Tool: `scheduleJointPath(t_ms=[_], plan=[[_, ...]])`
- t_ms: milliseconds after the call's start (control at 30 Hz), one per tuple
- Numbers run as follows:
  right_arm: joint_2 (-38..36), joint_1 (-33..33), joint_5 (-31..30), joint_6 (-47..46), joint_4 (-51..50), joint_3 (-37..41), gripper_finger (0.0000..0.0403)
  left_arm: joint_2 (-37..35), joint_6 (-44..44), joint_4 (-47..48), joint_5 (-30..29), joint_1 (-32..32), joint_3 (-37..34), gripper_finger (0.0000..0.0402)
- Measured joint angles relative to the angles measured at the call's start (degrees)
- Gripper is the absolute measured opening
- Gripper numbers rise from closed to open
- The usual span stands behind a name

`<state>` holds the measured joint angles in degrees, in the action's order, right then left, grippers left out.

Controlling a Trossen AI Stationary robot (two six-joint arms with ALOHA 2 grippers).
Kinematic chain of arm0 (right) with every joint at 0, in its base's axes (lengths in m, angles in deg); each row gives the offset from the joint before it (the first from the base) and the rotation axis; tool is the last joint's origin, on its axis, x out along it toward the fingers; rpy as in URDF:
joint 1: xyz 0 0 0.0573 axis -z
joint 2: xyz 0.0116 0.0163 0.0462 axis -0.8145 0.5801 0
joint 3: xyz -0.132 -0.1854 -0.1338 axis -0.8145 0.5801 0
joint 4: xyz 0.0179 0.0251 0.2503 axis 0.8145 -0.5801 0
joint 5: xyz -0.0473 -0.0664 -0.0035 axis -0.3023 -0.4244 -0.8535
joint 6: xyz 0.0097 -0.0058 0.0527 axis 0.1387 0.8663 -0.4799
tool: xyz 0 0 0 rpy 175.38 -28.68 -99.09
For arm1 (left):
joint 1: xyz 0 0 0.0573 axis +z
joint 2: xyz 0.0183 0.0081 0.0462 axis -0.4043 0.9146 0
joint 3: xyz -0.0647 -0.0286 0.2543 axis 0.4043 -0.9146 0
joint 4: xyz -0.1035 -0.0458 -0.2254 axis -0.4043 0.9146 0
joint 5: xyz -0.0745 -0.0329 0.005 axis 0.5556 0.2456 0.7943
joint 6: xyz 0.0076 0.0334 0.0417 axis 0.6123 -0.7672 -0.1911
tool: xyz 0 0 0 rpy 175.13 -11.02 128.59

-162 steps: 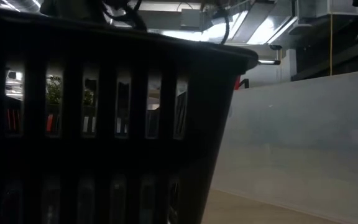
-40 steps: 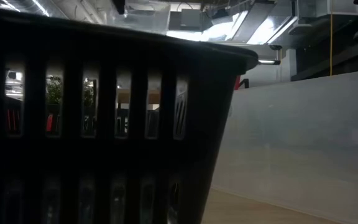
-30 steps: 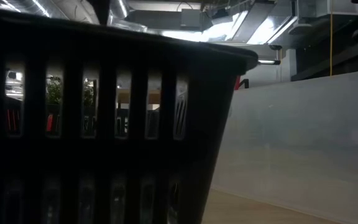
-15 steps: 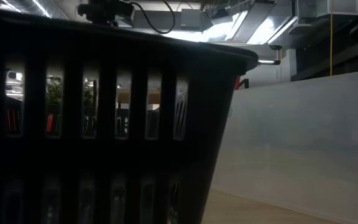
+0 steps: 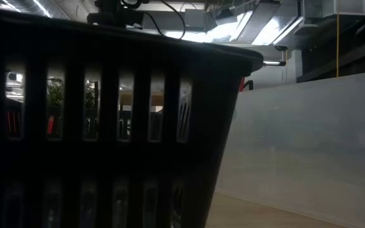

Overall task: Stack baskets on shelf by color
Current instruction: Put the top transparent bin on the shelf

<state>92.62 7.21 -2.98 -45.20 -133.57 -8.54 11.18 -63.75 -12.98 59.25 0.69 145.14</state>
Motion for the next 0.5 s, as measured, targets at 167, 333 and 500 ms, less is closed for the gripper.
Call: scheduleJointPath(t_ms=[167,333,500], plan=[[0.0,0.0,0.0,0.0,0.4,0.0,0.0117,0.0,-1.6,0.0,1.9,0.0,0.0,0.0000],[0.0,0.0,0.0,0.0,0.4,0.0,0.0117,0.0,-1.9,0.0,3.8,0.0,0.0,0.0000],[0.0,0.0,0.0,0.0,0.4,0.0,0.0117,0.0,-1.8,0.0,3.8,0.0,0.0,0.0000]])
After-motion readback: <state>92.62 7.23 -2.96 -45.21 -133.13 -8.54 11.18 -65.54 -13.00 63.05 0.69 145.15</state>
